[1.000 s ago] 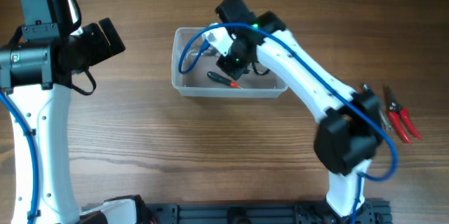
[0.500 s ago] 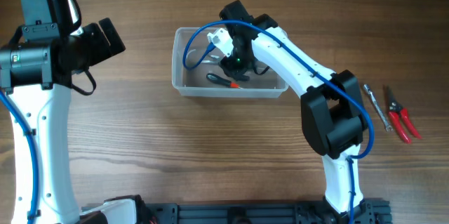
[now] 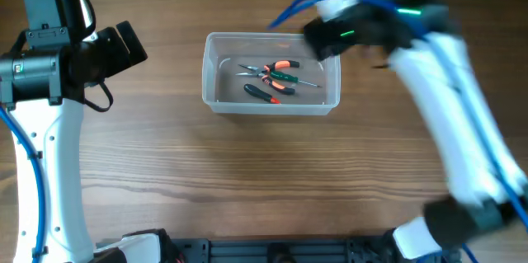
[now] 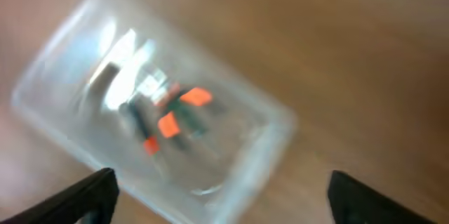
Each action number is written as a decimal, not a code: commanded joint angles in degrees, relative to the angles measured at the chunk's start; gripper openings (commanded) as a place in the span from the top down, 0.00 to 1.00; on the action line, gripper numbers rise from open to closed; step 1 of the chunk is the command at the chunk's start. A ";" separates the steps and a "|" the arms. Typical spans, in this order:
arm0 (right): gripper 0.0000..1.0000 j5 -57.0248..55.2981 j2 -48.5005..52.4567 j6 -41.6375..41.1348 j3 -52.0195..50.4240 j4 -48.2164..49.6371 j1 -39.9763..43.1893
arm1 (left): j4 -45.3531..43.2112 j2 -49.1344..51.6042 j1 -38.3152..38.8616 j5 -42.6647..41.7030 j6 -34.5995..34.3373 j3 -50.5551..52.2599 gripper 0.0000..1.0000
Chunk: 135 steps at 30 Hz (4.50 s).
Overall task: Pack container
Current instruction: 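Lower the pliers into the container and release with the right gripper, then move the right gripper to the silver wrench and grasp it, then lift the silver wrench toward the container with the right gripper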
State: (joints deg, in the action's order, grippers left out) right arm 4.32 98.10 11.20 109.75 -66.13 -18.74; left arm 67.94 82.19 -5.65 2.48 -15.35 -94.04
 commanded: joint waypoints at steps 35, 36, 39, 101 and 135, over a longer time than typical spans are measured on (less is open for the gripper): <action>0.03 3.89 -11.19 26.03 -45.27 5.57 36.02 | -0.81 0.44 -0.26 -0.02 -0.48 -0.09 0.00; 0.04 2.38 -9.77 26.21 -45.27 6.27 36.02 | -0.81 0.44 -0.26 -0.02 -0.48 -0.09 0.00; 0.04 -2.69 -5.31 27.93 -45.27 8.96 36.13 | -0.81 0.44 -0.26 0.00 -0.44 -0.09 0.00; 0.96 2.19 13.03 36.61 -45.27 22.82 46.10 | -0.15 0.44 -0.26 -0.04 -0.11 -0.09 0.00; 0.96 4.72 6.16 42.25 -13.03 10.97 -9.73 | -0.13 0.44 -0.26 -0.02 -0.04 -0.09 0.00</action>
State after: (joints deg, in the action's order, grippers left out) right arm 6.85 100.03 43.81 95.72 -57.19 -25.52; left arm 67.77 82.19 -5.65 2.50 -15.35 -94.04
